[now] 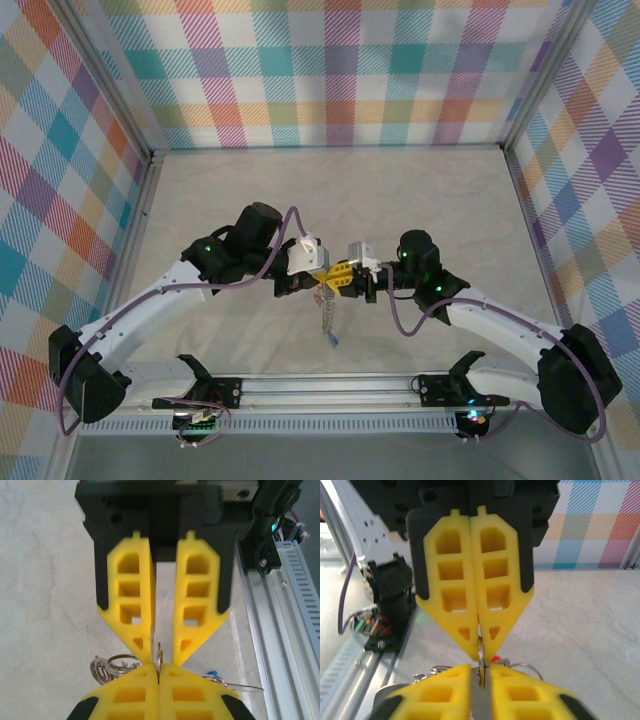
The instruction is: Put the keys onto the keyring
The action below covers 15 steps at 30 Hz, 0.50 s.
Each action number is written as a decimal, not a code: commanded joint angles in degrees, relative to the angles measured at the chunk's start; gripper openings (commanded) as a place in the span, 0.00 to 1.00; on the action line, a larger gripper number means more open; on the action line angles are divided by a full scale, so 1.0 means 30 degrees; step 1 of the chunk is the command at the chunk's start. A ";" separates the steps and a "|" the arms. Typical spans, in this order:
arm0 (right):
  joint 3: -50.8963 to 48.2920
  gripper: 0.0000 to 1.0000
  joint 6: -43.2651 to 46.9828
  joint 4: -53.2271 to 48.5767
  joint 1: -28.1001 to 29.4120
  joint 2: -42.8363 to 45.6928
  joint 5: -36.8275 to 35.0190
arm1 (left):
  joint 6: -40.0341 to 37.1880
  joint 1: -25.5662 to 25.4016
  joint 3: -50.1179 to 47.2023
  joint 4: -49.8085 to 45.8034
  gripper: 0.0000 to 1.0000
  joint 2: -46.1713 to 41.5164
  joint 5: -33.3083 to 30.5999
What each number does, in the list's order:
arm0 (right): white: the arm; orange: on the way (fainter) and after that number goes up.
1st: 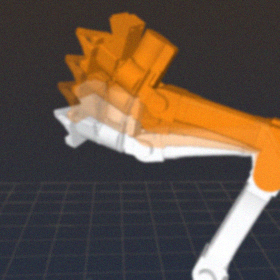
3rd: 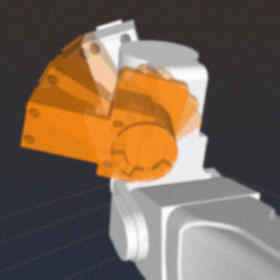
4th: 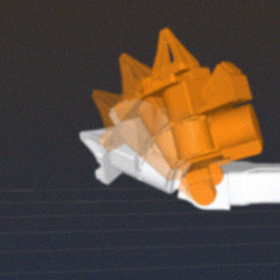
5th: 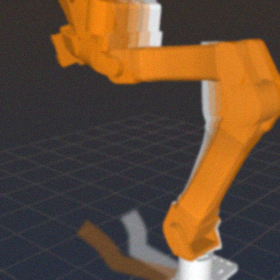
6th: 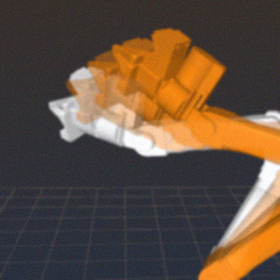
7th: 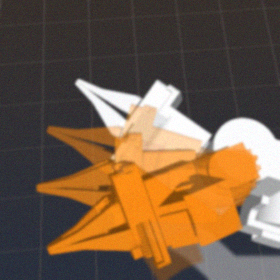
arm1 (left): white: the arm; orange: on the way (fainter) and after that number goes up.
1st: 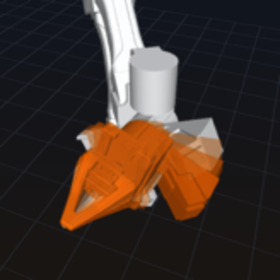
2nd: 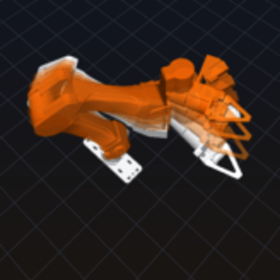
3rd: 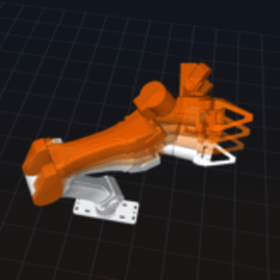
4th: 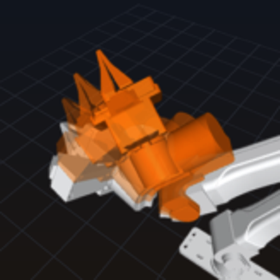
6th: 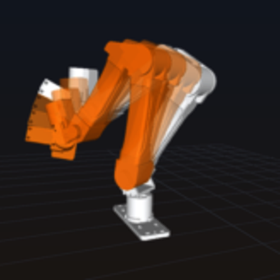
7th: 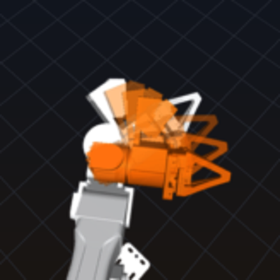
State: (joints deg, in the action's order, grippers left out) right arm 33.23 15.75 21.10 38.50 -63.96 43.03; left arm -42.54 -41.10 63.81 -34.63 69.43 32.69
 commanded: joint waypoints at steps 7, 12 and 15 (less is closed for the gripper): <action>0.2025 0.29 0.3953 -0.6038 0.0167 0.0617 -0.0384 | -0.2922 -0.1035 0.3265 -0.5051 0.00 0.0908 -0.3231; 0.2246 0.30 0.3407 -0.5319 0.0488 -0.0029 -0.0889 | -0.3422 -0.1472 0.4240 -0.5949 0.00 0.1662 -0.3964; 0.2198 0.30 0.2891 -0.4360 0.0554 -0.0386 -0.0544 | -0.3710 -0.1852 0.4603 -0.6354 0.00 0.2085 -0.4434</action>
State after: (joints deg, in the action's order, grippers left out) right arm 38.04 24.84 6.33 39.79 -64.38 40.47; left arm -51.53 -45.43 75.13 -51.03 75.02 20.82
